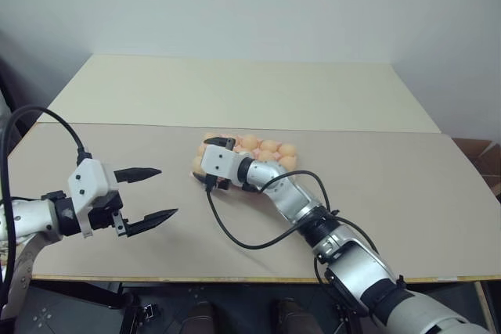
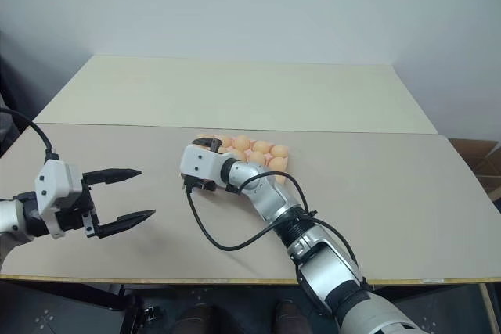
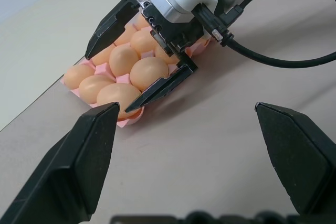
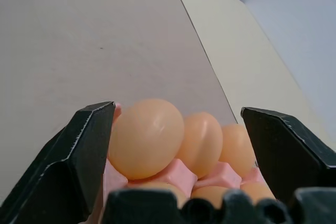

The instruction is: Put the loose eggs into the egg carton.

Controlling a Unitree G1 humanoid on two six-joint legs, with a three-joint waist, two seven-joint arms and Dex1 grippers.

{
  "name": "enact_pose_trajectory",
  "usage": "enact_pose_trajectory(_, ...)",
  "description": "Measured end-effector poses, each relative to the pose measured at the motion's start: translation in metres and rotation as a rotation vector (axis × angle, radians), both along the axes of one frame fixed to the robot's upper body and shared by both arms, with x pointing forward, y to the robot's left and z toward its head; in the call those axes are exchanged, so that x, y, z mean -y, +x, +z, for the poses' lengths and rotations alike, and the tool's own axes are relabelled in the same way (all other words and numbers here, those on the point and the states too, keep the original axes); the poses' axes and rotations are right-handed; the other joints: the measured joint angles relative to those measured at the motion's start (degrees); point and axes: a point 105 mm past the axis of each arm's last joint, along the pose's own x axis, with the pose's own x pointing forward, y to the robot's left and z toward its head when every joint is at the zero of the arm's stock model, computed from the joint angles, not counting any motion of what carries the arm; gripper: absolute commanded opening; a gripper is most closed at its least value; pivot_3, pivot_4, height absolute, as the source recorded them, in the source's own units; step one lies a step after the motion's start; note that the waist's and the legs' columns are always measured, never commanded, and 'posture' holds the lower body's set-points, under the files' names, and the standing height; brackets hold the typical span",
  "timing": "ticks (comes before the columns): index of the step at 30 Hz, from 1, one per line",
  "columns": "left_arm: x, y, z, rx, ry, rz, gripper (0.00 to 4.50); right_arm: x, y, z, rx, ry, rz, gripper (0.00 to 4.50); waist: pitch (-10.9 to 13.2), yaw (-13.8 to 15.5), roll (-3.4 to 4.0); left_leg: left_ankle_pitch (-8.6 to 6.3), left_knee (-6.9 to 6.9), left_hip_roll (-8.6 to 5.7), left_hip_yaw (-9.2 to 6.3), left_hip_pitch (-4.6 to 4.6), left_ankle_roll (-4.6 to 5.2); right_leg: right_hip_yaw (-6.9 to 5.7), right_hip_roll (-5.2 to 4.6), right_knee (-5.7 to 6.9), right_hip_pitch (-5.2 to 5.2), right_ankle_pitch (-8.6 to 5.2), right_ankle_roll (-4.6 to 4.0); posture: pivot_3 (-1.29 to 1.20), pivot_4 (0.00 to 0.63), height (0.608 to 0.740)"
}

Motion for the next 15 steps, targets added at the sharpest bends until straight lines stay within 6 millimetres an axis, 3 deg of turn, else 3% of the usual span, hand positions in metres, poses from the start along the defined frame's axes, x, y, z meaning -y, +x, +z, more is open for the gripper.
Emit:
enact_pose_trajectory(6,0.001,-0.001,0.0,-0.004,0.001,-0.001,4.5,0.03,-0.01,0.01,0.049,-0.004,-0.002,4.43,0.0,0.43,0.0,0.0,0.0,-0.03,0.0,-0.05,0.0,-0.01,-0.04,-0.04,0.0,0.0,0.01,0.0,0.15,0.74)
enact_pose_trajectory(15,-0.002,-0.003,-0.002,-0.042,-0.005,0.01,4.5,0.131,-0.05,0.029,-0.016,-0.115,0.027,4.43,0.0,0.55,-0.01,0.0,0.0,-0.07,0.01,0.07,0.0,-0.04,-0.1,-0.03,0.08,-0.28,0.44,0.0,0.15,0.74)
